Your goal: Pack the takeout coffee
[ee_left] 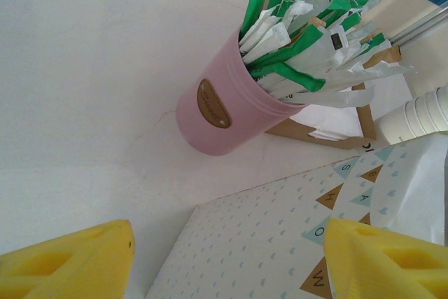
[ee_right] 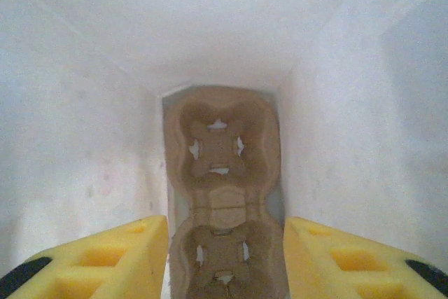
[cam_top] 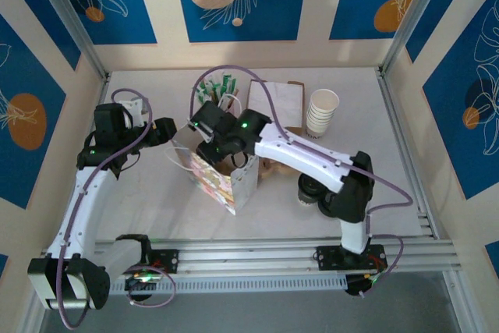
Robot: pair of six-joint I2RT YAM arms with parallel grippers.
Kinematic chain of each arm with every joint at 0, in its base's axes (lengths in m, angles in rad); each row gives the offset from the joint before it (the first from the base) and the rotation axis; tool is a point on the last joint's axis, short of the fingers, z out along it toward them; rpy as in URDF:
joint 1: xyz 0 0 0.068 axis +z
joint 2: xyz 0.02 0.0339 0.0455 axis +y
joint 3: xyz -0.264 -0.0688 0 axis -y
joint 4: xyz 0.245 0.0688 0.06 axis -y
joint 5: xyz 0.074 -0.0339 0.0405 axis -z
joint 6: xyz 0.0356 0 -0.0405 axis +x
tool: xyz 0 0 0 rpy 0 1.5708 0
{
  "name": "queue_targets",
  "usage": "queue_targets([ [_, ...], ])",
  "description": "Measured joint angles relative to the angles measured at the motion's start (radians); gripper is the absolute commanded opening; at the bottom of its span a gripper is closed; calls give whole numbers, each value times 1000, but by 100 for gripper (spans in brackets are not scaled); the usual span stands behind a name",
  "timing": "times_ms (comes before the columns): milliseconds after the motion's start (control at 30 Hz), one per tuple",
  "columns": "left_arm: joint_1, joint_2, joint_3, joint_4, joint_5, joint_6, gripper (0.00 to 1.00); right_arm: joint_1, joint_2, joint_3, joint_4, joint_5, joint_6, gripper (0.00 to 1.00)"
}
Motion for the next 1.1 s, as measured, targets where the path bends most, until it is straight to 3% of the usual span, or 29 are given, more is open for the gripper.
queue_targets([
  [267,0,-8,-2,0,-9,0,74,19,-203,-41,110,27,-29,43],
  [533,0,-35,-20,8,-22,-3,75,1,-510,-333,314,133,-61,45],
  [867,0,-51,-40,29,-59,-11,76,-285,-791,-589,233,182,200,46],
  [1100,0,-61,-45,31,-81,-22,77,-400,-838,-685,84,181,354,49],
])
